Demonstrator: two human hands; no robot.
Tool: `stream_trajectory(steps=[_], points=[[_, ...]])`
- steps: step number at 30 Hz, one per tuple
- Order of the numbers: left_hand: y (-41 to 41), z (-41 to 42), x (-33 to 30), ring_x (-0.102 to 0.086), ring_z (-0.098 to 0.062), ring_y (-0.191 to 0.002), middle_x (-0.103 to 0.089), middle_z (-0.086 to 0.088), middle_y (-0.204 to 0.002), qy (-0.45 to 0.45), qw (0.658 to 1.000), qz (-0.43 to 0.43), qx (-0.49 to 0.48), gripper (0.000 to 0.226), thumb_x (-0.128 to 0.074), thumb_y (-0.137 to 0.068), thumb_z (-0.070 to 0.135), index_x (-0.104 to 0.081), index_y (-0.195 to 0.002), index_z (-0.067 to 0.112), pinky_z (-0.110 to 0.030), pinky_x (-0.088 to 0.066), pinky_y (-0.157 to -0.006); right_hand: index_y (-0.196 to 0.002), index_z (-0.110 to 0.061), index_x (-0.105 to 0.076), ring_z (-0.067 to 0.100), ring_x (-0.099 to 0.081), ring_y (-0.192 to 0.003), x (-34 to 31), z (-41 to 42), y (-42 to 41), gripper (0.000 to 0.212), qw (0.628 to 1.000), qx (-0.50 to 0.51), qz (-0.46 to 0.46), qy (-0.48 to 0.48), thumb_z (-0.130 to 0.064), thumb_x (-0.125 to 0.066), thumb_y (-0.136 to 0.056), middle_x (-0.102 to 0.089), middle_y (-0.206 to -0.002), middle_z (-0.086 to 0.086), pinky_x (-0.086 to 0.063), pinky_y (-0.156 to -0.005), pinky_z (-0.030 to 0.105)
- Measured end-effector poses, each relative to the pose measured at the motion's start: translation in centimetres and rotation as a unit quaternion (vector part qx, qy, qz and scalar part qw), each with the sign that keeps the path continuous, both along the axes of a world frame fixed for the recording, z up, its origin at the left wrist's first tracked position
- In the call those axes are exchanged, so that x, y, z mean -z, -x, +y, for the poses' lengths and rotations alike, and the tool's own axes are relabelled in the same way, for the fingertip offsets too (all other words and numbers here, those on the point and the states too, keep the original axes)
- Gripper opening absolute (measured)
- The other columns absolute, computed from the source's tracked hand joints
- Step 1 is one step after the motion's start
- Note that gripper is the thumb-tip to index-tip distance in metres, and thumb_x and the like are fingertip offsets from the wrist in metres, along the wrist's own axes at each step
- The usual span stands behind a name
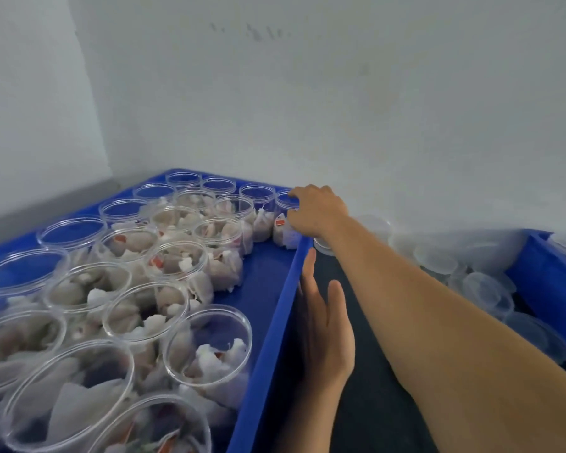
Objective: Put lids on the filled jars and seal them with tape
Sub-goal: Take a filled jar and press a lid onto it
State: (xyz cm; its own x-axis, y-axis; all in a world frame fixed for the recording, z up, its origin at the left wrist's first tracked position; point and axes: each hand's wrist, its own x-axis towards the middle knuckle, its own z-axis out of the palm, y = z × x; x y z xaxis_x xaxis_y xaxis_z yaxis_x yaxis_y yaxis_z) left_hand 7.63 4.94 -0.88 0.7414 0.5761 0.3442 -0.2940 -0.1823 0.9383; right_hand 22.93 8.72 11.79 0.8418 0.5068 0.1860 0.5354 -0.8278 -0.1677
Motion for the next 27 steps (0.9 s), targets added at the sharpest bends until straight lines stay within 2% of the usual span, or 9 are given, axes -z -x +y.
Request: stream_trajectory(steps=[2,4,6,9,15,20,23,25,27], points=[[-0.3,0.1,0.1,-0.017,0.015,-0.153,-0.022,0.038,-0.166,-0.009,1.0,-0.011,-0.008,0.065,-0.053,-0.111,0.032,-0.02,-0.16,0.059,-0.037,-0.024,-0.127,-0.151,-0.026,-0.05,0.03,-0.043,-0.138,0.4,0.9,-1.3,0.056,0.999,0.02,0.013,0.046,-0.033,-0.056,-0.096,-0.054,-0.148,0.005,-0.04,-0.098,0.041],[-0.5,0.1,0.3,-0.018,0.011,-0.155,-0.024,0.035,-0.167,-0.016,1.0,-0.021,-0.017,0.07,-0.06,-0.109,0.029,-0.021,-0.16,0.058,-0.042,-0.025,-0.129,-0.137,-0.021,-0.059,0.029,-0.046,-0.13,0.8,1.4,-2.3,0.045,0.997,0.04,0.007,0.073,-0.037,-0.059,-0.094,-0.06,-0.137,0.006,-0.037,-0.089,0.038],[-0.7,0.1,0.5,-0.02,0.011,-0.155,-0.025,0.034,-0.167,-0.022,0.999,-0.012,-0.024,0.072,-0.063,-0.107,0.03,-0.022,-0.159,0.057,-0.045,-0.027,-0.129,-0.122,-0.02,-0.066,0.028,-0.049,-0.124,1.0,1.8,-2.9,0.033,0.995,0.055,-0.023,0.077,-0.032,-0.062,-0.093,-0.065,-0.126,0.005,-0.036,-0.087,0.036],[-0.7,0.1,0.7,-0.019,0.011,-0.155,-0.025,0.035,-0.166,-0.033,0.999,-0.003,-0.028,0.073,-0.065,-0.106,0.03,-0.023,-0.159,0.057,-0.045,-0.028,-0.129,-0.119,-0.019,-0.067,0.026,-0.054,-0.12,1.0,2.3,-2.9,0.023,0.994,0.064,-0.079,0.047,-0.024,-0.067,-0.097,-0.068,-0.122,0.005,-0.037,-0.085,0.034],[-0.5,0.0,0.5,-0.018,0.012,-0.154,-0.021,0.035,-0.168,-0.048,0.998,0.024,-0.02,0.076,-0.059,-0.103,0.028,-0.019,-0.162,0.054,-0.038,-0.025,-0.13,-0.11,-0.022,-0.073,0.024,-0.062,-0.115,-2.6,0.7,-0.7,0.018,0.994,0.036,-0.091,-0.045,-0.013,-0.066,-0.095,-0.07,-0.12,0.004,-0.054,-0.093,0.037],[-0.2,-0.3,0.7,-0.028,-0.001,-0.155,-0.03,0.021,-0.169,-0.06,0.997,0.037,-0.024,0.079,-0.063,-0.098,0.032,-0.019,-0.163,0.047,-0.043,-0.031,-0.126,-0.088,-0.035,-0.068,0.017,-0.062,-0.097,-8.7,-3.1,2.3,0.025,0.984,0.021,-0.141,-0.104,-0.01,-0.066,-0.092,-0.066,-0.097,-0.012,-0.046,-0.076,0.032],[-0.1,-0.7,0.6,-0.034,-0.001,-0.151,-0.035,0.015,-0.167,-0.071,0.996,0.035,-0.029,0.081,-0.07,-0.097,0.034,-0.021,-0.16,0.047,-0.041,-0.036,-0.122,-0.091,-0.035,-0.072,0.015,-0.058,-0.09,-10.4,-6.9,4.1,0.023,0.983,0.012,-0.16,-0.094,-0.012,-0.067,-0.09,-0.058,-0.081,-0.02,-0.041,-0.071,0.029],[-0.1,-1.1,0.5,-0.038,0.002,-0.144,-0.041,0.01,-0.164,-0.073,0.996,0.035,-0.033,0.082,-0.074,-0.094,0.04,-0.022,-0.157,0.046,-0.038,-0.039,-0.117,-0.091,-0.036,-0.073,0.016,-0.06,-0.09,-9.9,-9.7,5.3,0.024,0.987,0.01,-0.153,-0.051,-0.012,-0.069,-0.091,-0.059,-0.081,-0.022,-0.038,-0.064,0.027],[-0.1,-1.4,0.5,-0.04,-0.003,-0.145,-0.043,0.004,-0.163,-0.08,0.996,0.035,-0.03,0.088,-0.078,-0.091,0.045,-0.022,-0.158,0.041,-0.038,-0.041,-0.116,-0.09,-0.037,-0.072,0.017,-0.062,-0.094,-8.1,-12.0,6.7,0.024,0.991,0.014,-0.134,-0.009,-0.013,-0.07,-0.092,-0.063,-0.089,-0.02,-0.04,-0.067,0.029]])
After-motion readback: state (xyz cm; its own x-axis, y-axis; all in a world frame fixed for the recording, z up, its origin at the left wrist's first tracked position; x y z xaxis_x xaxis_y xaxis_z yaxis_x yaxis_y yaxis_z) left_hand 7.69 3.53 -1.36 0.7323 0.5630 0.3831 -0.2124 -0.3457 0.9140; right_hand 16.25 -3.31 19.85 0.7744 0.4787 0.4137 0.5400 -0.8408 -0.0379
